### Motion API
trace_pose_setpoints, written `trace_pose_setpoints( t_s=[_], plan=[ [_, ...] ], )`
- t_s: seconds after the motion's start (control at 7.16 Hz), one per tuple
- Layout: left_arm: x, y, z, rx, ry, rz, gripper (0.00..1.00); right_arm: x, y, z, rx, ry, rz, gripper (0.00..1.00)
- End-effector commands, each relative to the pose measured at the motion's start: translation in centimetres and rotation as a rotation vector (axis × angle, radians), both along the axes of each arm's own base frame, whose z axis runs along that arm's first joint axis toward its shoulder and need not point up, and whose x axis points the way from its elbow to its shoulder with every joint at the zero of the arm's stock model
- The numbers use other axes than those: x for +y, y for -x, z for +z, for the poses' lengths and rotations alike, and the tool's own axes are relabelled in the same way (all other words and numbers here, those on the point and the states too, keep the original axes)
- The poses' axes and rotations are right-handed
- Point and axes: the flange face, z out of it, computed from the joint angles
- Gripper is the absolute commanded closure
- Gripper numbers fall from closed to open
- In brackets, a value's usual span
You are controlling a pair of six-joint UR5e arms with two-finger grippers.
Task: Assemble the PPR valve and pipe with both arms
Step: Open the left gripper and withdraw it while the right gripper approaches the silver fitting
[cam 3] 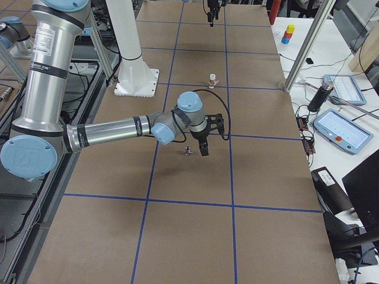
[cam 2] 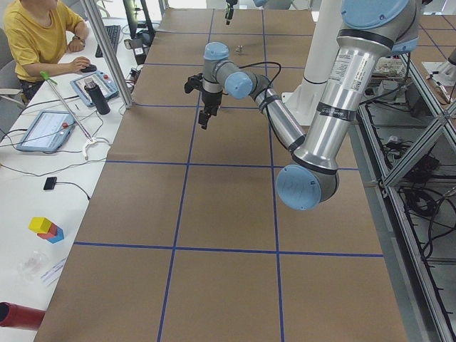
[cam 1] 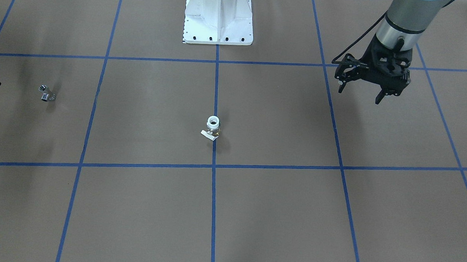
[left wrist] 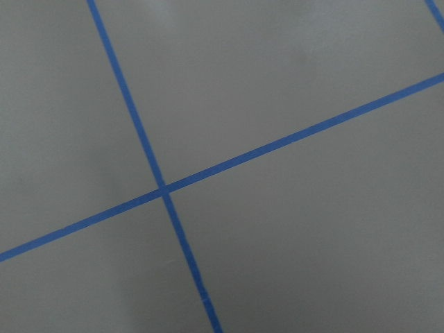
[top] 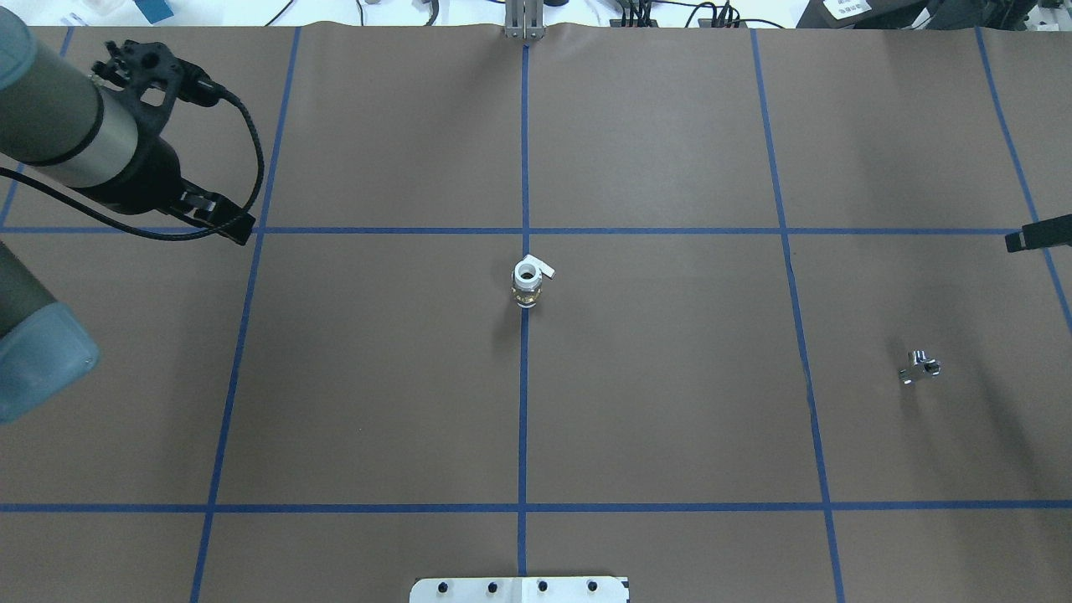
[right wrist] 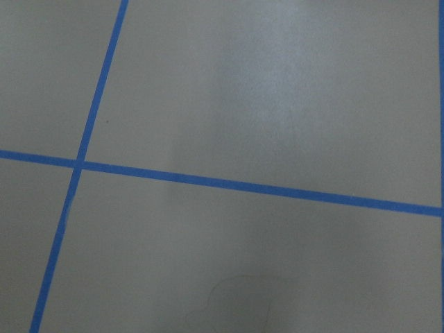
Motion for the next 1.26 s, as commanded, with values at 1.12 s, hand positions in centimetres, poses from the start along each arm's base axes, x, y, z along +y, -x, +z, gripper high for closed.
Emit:
trace_pose_setpoints(
  t_s=[1.12],
  plan=[
    [0.3, 0.5, 4.1, -0.008, 0.007, -0.006, 0.0, 7.1, 12.1, 3.5, 0.075, -0.003, 0.014, 0.3]
  ],
)
